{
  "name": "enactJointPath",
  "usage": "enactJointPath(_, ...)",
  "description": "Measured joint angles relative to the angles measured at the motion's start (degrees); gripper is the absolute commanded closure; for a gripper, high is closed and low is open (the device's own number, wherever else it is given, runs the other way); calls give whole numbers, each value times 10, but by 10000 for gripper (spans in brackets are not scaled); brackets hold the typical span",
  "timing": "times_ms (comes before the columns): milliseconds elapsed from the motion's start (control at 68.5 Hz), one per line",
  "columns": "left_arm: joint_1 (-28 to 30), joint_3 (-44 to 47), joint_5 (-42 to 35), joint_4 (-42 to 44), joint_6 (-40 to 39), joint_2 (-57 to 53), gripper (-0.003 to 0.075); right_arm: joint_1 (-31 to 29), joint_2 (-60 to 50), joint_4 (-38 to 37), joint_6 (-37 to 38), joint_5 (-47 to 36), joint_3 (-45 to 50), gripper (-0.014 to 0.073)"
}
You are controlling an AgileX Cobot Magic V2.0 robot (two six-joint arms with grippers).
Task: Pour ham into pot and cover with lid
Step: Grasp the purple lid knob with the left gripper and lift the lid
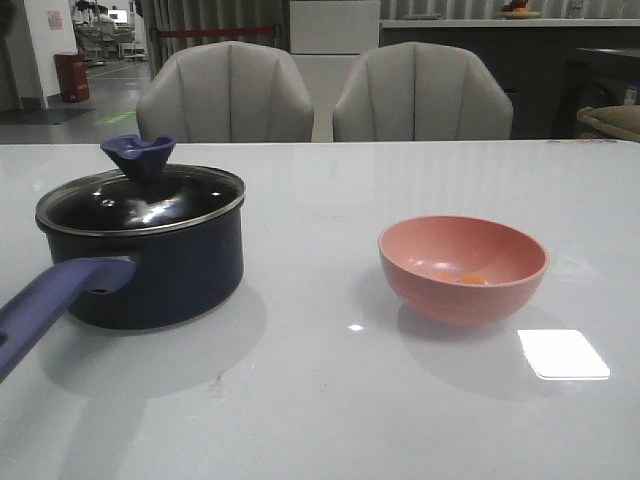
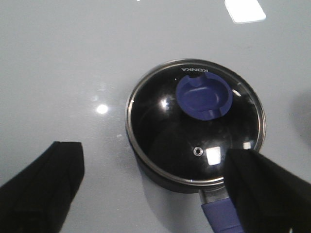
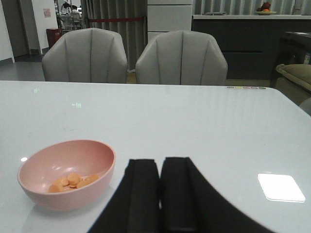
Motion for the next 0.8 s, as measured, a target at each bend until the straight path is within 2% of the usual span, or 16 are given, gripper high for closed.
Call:
enactJointPath(263,-39,-214,127,-2,0,262,82,0,0,0,0,0,0,449)
enactJointPath(453,-54,-344,210,-3,-19,381,82,0,0,0,0,0,0,449)
enactJointPath(701,-55,-383,236,-3,-52,411,87,0,0,0,0,0,0,449)
enactJointPath(760,-55,-384,243,-3,-53,411,118,0,0,0,0,0,0,449)
enactJointPath(803,-55,-385,252,-3,-53,411,174,0,0,0,0,0,0,449)
